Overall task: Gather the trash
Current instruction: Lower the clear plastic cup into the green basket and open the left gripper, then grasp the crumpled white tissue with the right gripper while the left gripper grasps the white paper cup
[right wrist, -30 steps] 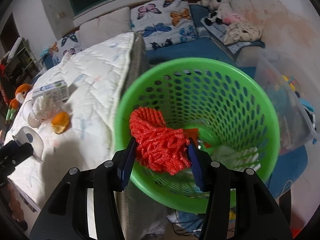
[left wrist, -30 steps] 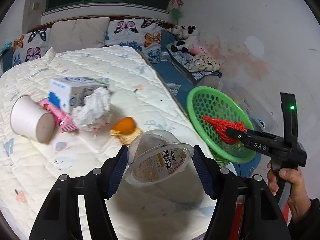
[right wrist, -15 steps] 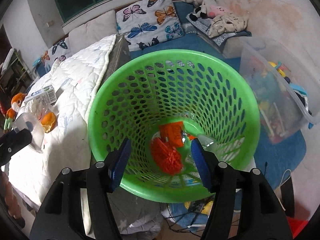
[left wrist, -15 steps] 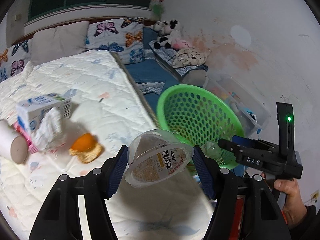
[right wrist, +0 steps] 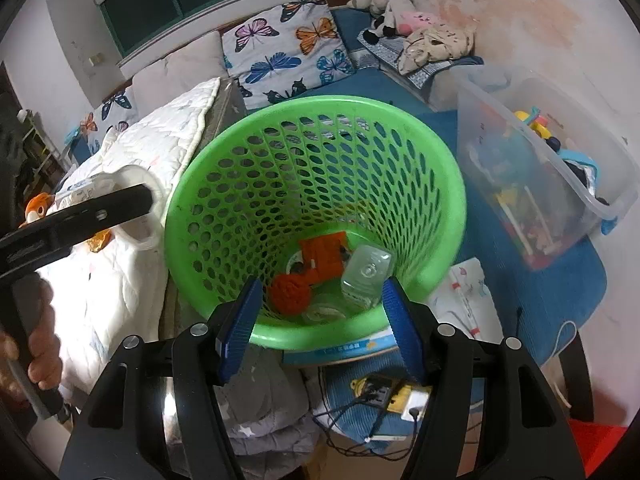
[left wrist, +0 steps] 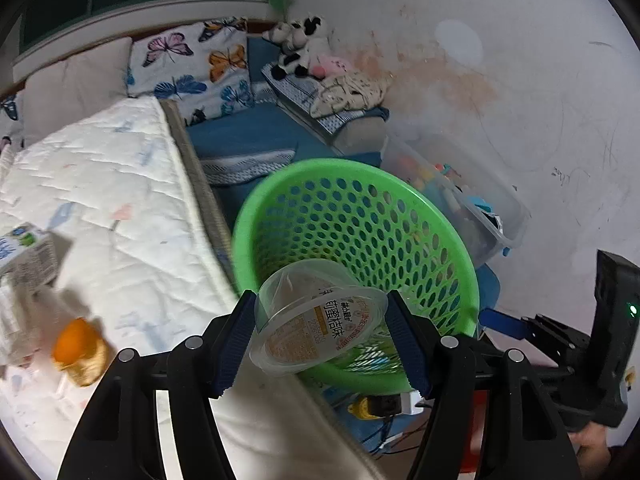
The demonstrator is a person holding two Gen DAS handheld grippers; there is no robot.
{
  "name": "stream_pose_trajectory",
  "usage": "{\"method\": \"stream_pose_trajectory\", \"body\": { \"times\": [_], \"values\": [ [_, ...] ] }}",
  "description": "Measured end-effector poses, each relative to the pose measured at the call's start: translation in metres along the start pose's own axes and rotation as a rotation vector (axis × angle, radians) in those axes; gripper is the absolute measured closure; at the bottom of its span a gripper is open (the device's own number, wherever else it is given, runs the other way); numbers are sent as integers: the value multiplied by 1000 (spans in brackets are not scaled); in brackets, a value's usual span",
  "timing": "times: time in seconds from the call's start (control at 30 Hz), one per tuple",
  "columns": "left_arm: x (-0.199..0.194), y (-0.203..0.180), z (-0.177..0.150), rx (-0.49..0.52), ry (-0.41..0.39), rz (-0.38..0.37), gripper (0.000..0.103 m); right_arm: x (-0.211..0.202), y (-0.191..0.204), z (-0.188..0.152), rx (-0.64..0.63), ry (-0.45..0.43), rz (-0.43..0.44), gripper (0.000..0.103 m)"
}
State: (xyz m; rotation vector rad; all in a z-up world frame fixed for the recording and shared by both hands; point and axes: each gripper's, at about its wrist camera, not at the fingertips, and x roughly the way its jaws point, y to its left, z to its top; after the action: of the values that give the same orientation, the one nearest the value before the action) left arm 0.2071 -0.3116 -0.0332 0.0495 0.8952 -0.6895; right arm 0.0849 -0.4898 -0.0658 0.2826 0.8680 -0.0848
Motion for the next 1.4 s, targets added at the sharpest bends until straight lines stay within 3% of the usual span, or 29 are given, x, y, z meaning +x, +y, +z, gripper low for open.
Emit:
{"method": "stream_pose_trajectory", "body": {
  "times": [0.27, 0.4, 0.63, 0.93, 1.4],
  "values": [
    [24, -16, 1, 47, 38, 24, 39, -5, -6, -7, 10, 4, 1, 40],
    [28, -20, 1, 66, 30, 50, 27, -4, -6, -8, 12, 8, 5, 40],
    [23, -15, -3, 69, 21, 56, 27, -4, -3, -9, 12, 13, 14, 40],
    [-11, 12, -18, 31, -6, 106, 27, -9, 20, -6, -19, 1, 41, 40],
    [-73, 92, -54, -94, -54, 204, 27, 3, 88, 3, -115, 16, 111, 40]
  ]
}}
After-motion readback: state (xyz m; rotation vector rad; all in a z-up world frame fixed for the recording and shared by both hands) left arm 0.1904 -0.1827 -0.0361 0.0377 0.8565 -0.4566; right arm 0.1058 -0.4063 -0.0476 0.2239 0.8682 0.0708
